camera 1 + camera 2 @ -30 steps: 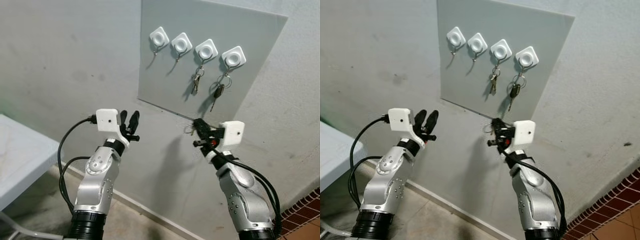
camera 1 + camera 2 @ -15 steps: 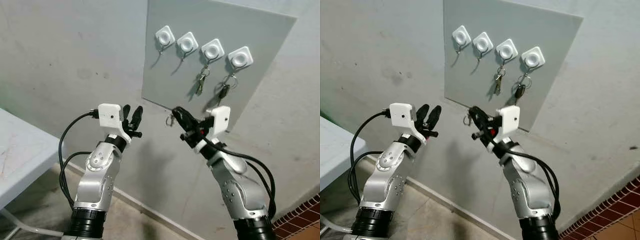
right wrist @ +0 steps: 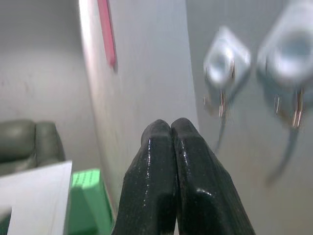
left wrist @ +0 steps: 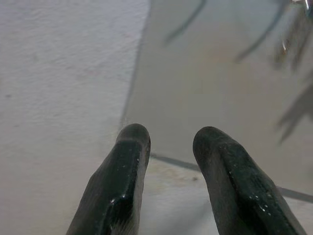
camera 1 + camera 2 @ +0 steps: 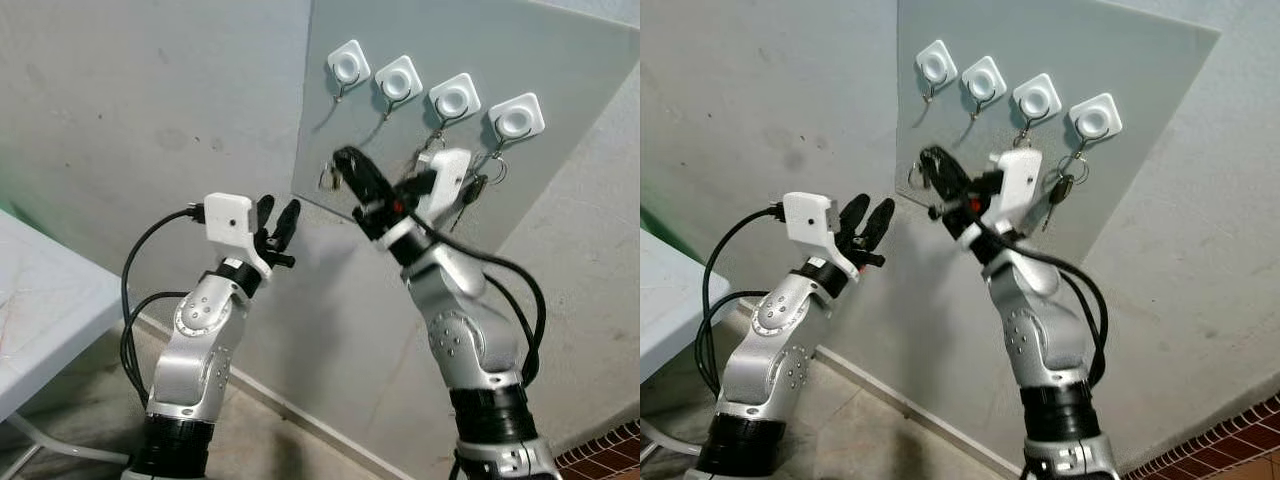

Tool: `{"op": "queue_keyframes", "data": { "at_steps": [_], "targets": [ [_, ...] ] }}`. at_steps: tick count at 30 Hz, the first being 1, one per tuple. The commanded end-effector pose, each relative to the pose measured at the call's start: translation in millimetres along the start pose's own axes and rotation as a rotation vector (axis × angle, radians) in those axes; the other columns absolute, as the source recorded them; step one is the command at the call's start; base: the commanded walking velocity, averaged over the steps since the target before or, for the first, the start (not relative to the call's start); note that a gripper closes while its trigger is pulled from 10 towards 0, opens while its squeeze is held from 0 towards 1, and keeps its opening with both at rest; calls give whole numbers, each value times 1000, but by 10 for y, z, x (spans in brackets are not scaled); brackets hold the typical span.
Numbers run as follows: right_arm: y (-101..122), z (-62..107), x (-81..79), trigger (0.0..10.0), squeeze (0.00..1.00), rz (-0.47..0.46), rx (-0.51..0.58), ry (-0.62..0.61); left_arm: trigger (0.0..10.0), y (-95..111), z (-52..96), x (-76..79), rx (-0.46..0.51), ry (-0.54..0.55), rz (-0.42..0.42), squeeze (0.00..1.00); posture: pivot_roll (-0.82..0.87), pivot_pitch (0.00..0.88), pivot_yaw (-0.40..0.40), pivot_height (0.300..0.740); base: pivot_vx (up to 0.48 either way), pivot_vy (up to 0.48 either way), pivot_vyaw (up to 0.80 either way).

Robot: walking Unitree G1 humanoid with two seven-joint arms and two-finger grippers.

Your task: Hang keys on a hook

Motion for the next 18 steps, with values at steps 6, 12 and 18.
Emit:
{"op": "queue_keyframes", "data": {
  "at_steps": [6,12,18],
  "targets": [
    [211,-122,69,10000,0,4,73,5,10000,13,-21,181,-10,-65,31,0,144,0,-108,740,0,0,0],
    [271,-143,102,10000,0,13,86,11,10000,15,-12,262,-16,-93,37,0,145,0,-108,740,0,0,0],
    [303,-160,147,10000,0,19,93,5,10000,61,-18,350,-11,-125,40,0,147,0,-107,740,0,0,0]
  ]
}}
Point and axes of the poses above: a point about 5 cm out from each wrist's last joint towards the gripper, its own z axis pointing back from the gripper into the wrist, its own y axis along the axis of the wrist's last joint, x = y × z, the point moved 3 cm from there along -z, pointing out of the wrist towards the gripper, and after that the axes turned 9 degrees about z, right-handed, at the moved point
